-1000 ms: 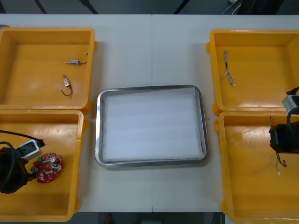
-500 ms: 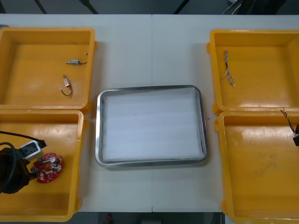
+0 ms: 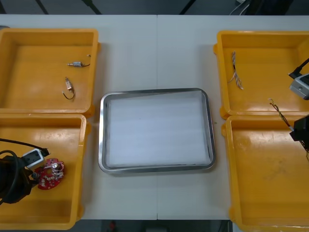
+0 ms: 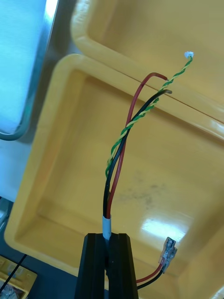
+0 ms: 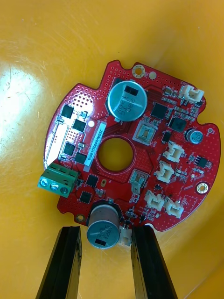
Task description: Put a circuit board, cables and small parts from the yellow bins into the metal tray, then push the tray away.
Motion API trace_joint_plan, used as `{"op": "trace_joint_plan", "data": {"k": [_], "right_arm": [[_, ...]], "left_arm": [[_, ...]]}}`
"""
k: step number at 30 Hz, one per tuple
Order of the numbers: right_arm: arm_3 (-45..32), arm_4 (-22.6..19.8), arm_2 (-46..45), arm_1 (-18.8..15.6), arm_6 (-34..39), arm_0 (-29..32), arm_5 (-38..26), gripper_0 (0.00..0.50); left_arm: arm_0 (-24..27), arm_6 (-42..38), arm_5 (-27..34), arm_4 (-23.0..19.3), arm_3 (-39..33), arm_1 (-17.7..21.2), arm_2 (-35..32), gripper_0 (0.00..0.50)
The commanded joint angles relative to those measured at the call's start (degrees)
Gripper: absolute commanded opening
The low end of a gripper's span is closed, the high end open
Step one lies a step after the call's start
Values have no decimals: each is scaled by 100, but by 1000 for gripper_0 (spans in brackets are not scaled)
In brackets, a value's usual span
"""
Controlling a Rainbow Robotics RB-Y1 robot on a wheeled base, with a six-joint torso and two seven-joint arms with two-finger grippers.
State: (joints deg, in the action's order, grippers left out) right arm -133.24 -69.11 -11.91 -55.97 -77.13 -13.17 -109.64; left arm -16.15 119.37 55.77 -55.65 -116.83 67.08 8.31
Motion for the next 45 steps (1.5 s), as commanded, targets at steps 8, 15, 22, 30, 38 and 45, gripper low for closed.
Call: {"op": "trace_joint_plan", "data": {"k": [8,15,22,30,38,45], "right_arm": [[-352,-260,40,-221,-153,-133,-36,0],[-352,-260,40,-221,-153,-133,-36,0],[-352,-260,40,-221,-153,-133,-36,0],[-352,-260,40,-221,-153,-133,-36,0],[-352,-260,40,-221,-153,-133,-36,0],[-352,-260,40,-221,-153,-133,-36,0]], "left_arm": [[209,877,-67,125,12,42,65,322],[235,886,-154,72,3,42,65,453],[411,895,-321,186,12,50,417,413],[429,877,-321,239,20,86,452,30],[429,869,-471,230,20,156,434,0],[402,860,-550,98,20,411,153,0]]}}
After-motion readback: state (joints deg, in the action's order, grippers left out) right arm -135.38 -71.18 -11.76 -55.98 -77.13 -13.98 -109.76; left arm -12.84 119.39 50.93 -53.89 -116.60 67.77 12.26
